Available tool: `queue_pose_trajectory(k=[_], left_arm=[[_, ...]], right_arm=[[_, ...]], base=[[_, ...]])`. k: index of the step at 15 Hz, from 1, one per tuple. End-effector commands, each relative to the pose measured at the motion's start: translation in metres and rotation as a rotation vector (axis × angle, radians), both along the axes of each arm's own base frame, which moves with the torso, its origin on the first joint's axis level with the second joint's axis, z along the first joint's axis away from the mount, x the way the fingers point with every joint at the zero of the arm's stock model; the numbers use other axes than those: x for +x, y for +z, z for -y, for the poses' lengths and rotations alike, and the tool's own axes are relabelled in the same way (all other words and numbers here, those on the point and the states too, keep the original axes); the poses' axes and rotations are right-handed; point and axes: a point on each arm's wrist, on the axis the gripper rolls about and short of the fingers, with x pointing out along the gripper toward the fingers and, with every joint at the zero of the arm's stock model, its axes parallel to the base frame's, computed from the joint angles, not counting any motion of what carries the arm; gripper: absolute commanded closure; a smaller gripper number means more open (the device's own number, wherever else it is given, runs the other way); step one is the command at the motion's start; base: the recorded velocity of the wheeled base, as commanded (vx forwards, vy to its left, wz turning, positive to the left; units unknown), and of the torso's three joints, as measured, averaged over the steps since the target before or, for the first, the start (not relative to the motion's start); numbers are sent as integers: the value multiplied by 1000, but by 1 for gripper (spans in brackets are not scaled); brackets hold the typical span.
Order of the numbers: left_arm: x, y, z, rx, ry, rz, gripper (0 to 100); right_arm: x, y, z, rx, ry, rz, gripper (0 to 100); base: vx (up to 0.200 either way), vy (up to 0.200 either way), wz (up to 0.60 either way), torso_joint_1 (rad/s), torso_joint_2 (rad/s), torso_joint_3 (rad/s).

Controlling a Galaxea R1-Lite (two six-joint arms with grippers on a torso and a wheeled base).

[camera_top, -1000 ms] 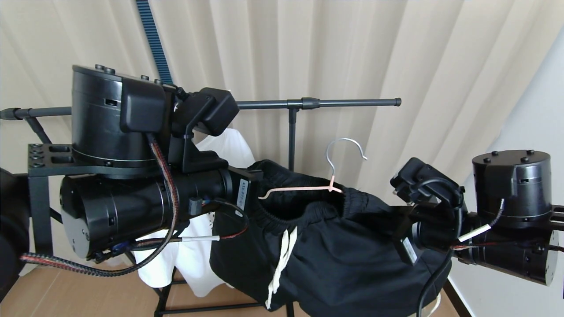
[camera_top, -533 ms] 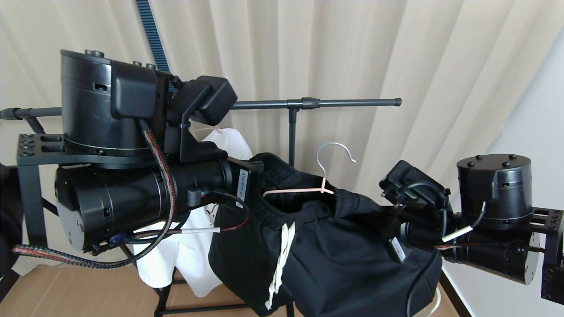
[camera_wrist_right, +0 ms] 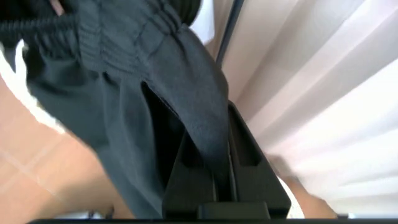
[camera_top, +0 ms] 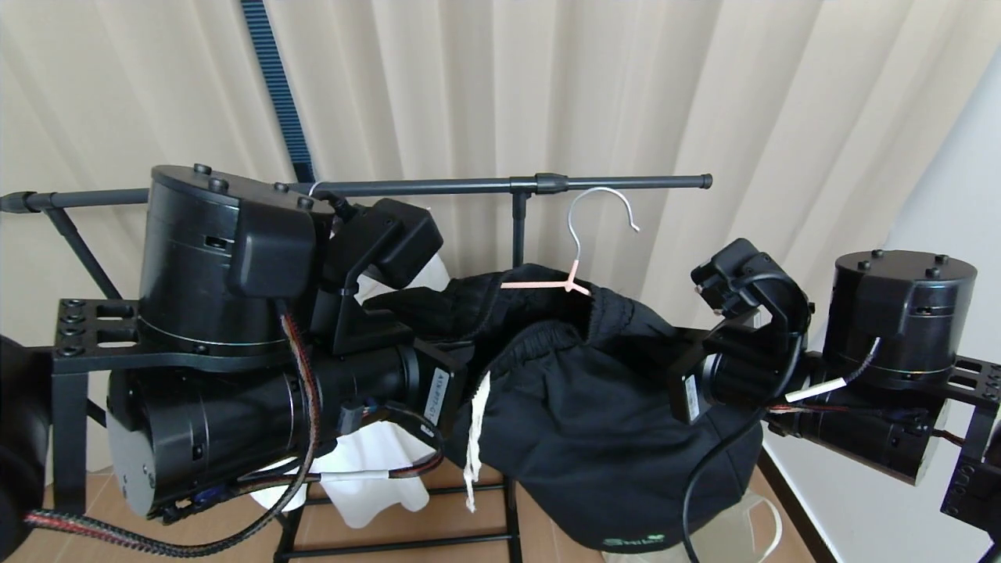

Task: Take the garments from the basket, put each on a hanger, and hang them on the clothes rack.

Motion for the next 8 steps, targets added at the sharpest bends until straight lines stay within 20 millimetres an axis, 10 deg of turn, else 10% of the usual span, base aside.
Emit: queue_pose_trajectory(k=[1,8], left_arm=[[-7,0,2,10,-23,-16,100],[-7,0,33,-115,-31,-123,100]], right_arm=[[1,-4,-6,9,9,-10,100],[-3,-4,-12,41,31,-4,100]], base=[[0,0,0,0,0,0],[0,0,0,0,0,0]])
